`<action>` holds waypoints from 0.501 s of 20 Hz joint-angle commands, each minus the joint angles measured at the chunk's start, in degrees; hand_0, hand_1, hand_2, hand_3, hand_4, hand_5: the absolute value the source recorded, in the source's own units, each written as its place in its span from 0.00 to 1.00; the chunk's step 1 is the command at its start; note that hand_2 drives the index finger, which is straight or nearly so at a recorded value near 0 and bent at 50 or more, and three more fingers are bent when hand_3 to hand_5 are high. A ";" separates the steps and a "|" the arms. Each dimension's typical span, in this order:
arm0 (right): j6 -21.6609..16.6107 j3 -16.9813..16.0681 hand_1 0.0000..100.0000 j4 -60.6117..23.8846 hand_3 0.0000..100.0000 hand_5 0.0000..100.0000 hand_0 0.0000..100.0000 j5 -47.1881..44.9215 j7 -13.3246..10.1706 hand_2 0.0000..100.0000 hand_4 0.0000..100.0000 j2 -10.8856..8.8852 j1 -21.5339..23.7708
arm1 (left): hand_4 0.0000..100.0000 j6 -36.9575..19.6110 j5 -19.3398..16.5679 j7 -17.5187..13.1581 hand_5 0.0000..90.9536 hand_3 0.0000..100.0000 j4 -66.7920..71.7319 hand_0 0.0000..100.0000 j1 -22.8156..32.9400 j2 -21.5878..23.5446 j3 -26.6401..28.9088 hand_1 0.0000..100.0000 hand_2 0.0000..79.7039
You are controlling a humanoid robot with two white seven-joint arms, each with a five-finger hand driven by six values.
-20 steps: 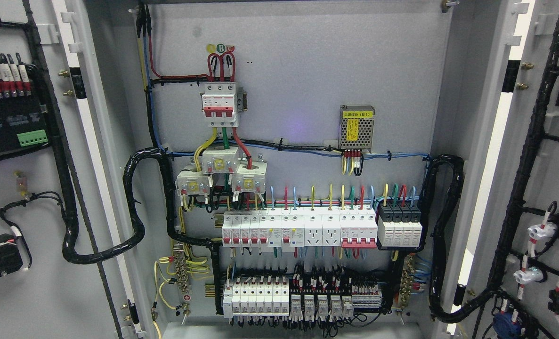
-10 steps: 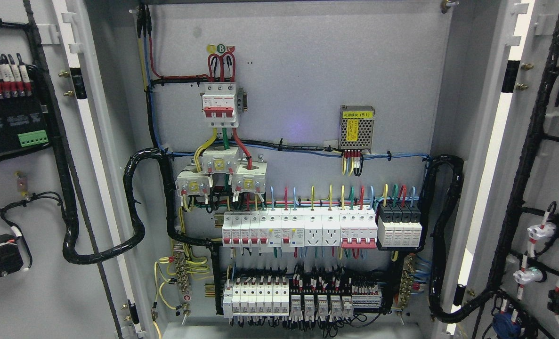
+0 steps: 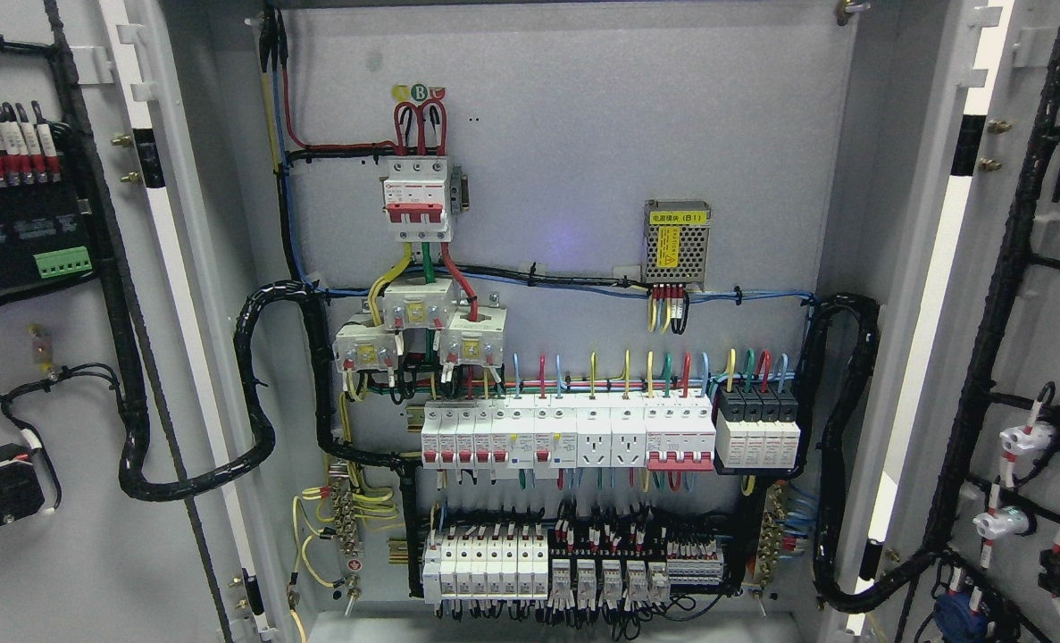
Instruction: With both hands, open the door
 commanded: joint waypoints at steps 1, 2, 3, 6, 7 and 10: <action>-6.26 0.40 0.00 31.81 0.00 0.00 0.11 2.29 -0.29 0.00 0.00 12.37 -6.30 | 0.03 -0.11 -3.03 -0.04 0.00 0.00 32.44 0.00 -6.70 -7.52 -0.19 0.00 0.00; -6.26 0.40 0.00 35.32 0.00 0.00 0.11 2.29 -0.29 0.00 0.00 13.87 -7.71 | 0.03 -0.11 -3.12 0.05 0.00 0.00 34.82 0.00 -7.49 -7.79 -0.27 0.00 0.00; -6.17 -0.21 0.00 39.10 0.00 0.00 0.11 2.29 -0.29 0.00 0.00 15.36 -9.46 | 0.03 -0.02 -3.12 0.14 0.00 0.00 37.54 0.00 -8.37 -7.96 -0.45 0.00 0.00; -5.56 -3.63 0.00 44.31 0.00 0.00 0.11 2.55 -0.29 0.00 0.00 17.22 -12.46 | 0.03 0.07 -3.47 0.05 0.00 0.00 43.70 0.00 -11.35 -9.45 -0.19 0.00 0.00; -4.16 -4.86 0.00 44.93 0.00 0.00 0.11 3.16 -0.29 0.00 0.00 17.31 -13.17 | 0.03 0.24 -4.34 0.05 0.00 0.00 46.59 0.00 -12.58 -10.07 -0.10 0.00 0.00; 2.60 -8.03 0.00 45.82 0.00 0.00 0.11 5.27 -0.29 0.00 0.00 17.31 -14.31 | 0.03 3.66 -4.53 0.05 0.00 0.00 51.97 0.00 -15.05 -10.77 0.51 0.00 0.00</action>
